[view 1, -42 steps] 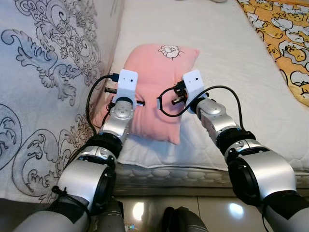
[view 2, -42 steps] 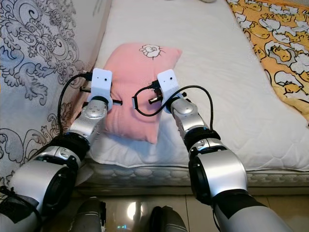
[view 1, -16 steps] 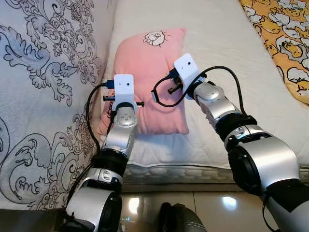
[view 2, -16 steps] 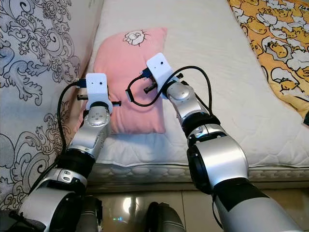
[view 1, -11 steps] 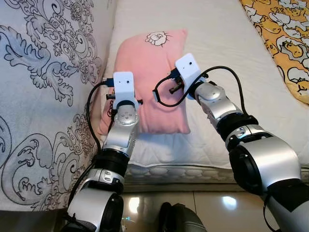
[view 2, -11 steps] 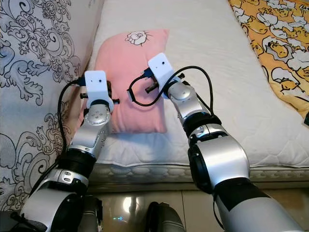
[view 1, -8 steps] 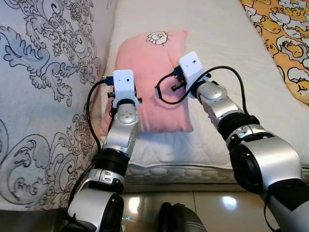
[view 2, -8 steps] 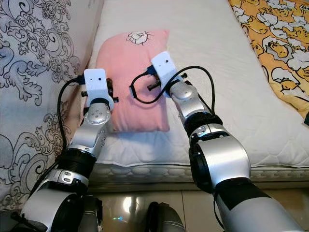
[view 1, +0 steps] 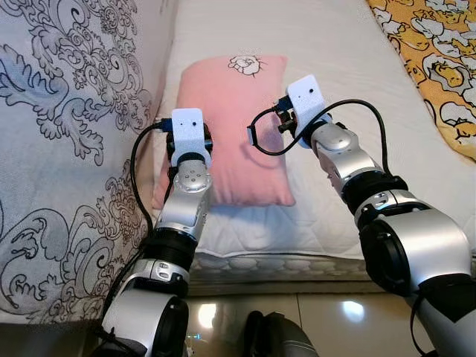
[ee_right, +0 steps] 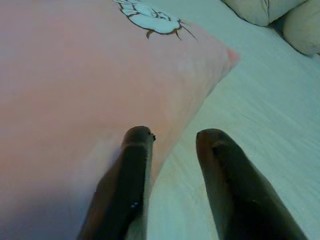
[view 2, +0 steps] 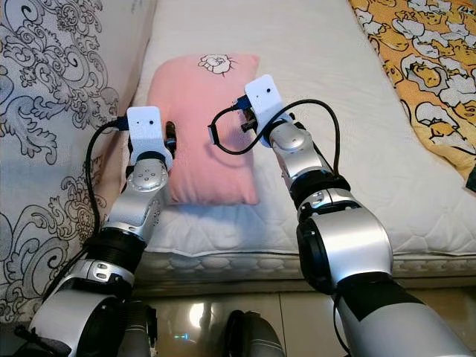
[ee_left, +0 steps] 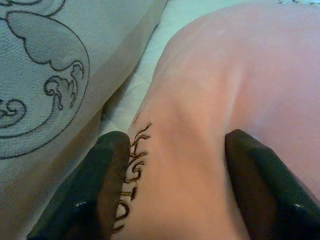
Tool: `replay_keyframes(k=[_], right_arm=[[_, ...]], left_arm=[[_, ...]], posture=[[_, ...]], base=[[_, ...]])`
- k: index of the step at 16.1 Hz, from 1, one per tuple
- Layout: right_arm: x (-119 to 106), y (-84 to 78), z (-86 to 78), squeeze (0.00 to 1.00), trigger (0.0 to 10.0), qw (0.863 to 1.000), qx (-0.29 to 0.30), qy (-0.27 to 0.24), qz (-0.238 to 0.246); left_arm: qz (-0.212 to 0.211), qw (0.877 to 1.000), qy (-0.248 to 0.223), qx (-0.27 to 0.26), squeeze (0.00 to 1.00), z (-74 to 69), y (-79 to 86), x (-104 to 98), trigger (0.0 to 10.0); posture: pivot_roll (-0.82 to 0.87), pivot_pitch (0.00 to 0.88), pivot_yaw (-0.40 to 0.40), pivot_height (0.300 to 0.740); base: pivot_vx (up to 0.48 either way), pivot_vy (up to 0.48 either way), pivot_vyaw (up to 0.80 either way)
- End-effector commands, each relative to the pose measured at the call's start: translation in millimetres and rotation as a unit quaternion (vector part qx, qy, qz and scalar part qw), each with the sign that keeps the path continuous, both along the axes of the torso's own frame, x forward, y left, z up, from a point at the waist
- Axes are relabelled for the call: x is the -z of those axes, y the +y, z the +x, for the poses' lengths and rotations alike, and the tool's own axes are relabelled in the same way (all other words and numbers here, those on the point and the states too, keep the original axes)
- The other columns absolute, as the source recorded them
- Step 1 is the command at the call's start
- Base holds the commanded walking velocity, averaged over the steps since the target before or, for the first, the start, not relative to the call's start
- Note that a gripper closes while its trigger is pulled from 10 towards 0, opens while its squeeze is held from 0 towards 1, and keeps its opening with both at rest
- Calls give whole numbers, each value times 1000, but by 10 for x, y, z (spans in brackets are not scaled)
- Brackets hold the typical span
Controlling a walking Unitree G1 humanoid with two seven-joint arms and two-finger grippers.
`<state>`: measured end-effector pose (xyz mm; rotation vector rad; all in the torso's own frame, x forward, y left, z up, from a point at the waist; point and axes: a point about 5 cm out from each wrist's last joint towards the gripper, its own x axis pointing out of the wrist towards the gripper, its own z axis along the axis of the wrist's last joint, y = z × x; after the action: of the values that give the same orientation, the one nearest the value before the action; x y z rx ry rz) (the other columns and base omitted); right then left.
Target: Clean up the room
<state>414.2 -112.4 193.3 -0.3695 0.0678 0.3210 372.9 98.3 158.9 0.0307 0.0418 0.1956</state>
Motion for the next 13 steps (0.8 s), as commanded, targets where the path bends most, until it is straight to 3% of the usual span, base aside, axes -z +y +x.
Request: replay_keyframes(k=[1,2,5,9,13], right_arm=[[-70,-97,22,1000,10000,1000,16,-11,8],[-206,-86,47,1000,10000,999,16,-37,19],[-299,-112,60,1000,10000,998,13,-53,33],[-253,-189,40,1000,10000,996,21,-61,69],[-241,-265,-24,1000,10000,986,30,-119,111]], left_arm=[[2,1000,2,10,1000,11,-74,-28,10000],[13,999,-29,17,1000,27,-67,-189,10000],[23,998,-55,21,1000,51,-27,-379,10000],[38,996,-64,40,1000,-54,101,-430,10000],[83,991,-88,59,1000,-257,311,-440,10000]], posture=[[206,186,-139,710],[203,174,-136,710],[201,147,-129,710],[192,97,-117,710],[170,24,-113,710]], base=[[0,0,0],[0,0,0],[0,0,0],[0,0,0],[0,0,0]])
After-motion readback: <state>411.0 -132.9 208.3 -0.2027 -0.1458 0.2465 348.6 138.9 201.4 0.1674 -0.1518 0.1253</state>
